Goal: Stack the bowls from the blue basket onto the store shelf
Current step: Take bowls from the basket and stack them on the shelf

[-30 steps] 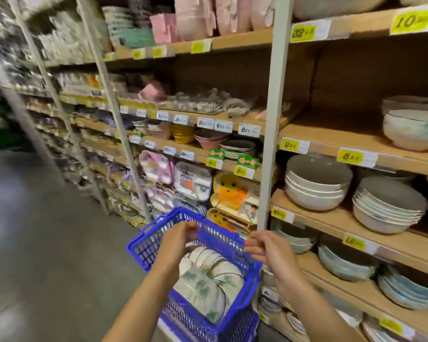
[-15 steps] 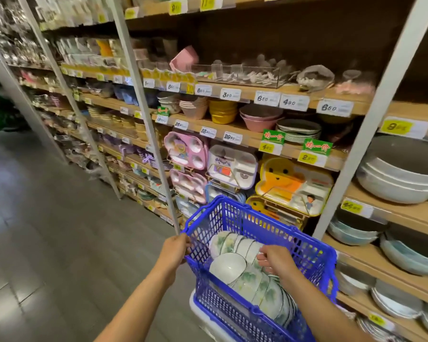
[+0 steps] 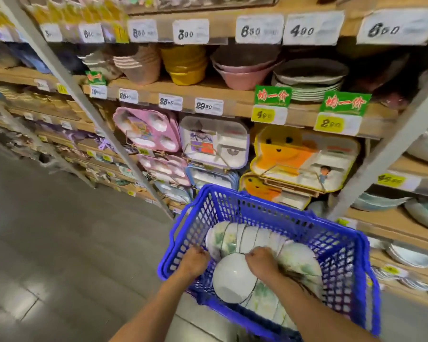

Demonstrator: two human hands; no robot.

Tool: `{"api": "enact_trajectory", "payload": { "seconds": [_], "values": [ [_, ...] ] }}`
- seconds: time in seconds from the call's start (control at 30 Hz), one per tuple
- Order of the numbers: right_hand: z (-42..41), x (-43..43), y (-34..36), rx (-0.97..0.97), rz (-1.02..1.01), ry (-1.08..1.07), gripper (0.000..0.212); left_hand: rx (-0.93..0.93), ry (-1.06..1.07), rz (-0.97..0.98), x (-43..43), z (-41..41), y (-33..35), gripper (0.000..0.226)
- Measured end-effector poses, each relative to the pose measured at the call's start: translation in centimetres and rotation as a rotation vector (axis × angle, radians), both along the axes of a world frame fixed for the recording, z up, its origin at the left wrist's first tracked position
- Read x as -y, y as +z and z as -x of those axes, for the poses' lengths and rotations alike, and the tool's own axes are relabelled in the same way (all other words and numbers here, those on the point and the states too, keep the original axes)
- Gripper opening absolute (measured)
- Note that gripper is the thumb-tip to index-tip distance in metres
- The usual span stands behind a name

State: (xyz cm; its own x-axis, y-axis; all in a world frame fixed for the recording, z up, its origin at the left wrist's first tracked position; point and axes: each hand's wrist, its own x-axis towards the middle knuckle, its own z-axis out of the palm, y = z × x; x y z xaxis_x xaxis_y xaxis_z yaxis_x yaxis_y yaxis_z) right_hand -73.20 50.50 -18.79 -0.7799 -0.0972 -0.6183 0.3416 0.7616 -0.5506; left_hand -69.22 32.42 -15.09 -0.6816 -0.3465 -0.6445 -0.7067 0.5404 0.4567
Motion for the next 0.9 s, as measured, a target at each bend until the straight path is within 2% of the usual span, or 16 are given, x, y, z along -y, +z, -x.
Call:
{"api": "enact_trajectory", "payload": {
  "seconds": [0.13,0.27,0.33,0.43,0.53,0.6,0.8,0.9],
  "values": [
    [0.8,0.9,-1.5,0.000,-0.066,0.023,0.031,0.138,-0.135,-0.015,0.2,1.6,-3.7,0.042],
    [1.3,1.3,-2.3,-0.014,-0.124,0.063,0.032,0.240,-0.256,-0.150,-0.8,2.4,-6.8,0.036],
    [1.3,1.4,-2.5,-0.007,-0.146,0.074,0.033,0.277,-0.342,-0.134,-1.2,2.6,-8.5,0.044],
    [1.1,1.3,-2.5,0.020,-0.148,0.046,0.033,0.287,-0.348,-0.101,-1.3,2.7,-9.9,0.047],
    [0.7,1.4,-2.2,0.021,-0.146,-0.030,0.031,0.273,-0.340,-0.184,-0.8,3.2,-11.0,0.046],
    [0.4,1.5,-2.1,0.011,-0.140,-0.074,0.029,0.281,-0.383,-0.201,-0.6,3.5,-11.1,0.044],
    [-0.8,1.0,-0.9,-0.003,-0.097,-0.267,0.025,0.226,-0.579,-0.086,-0.3,4.9,-7.9,0.036],
    [-1.3,0.6,0.3,-0.047,0.009,-0.394,0.033,0.219,-0.560,-0.117,0.1,6.1,-5.1,0.039]
  ]
}}
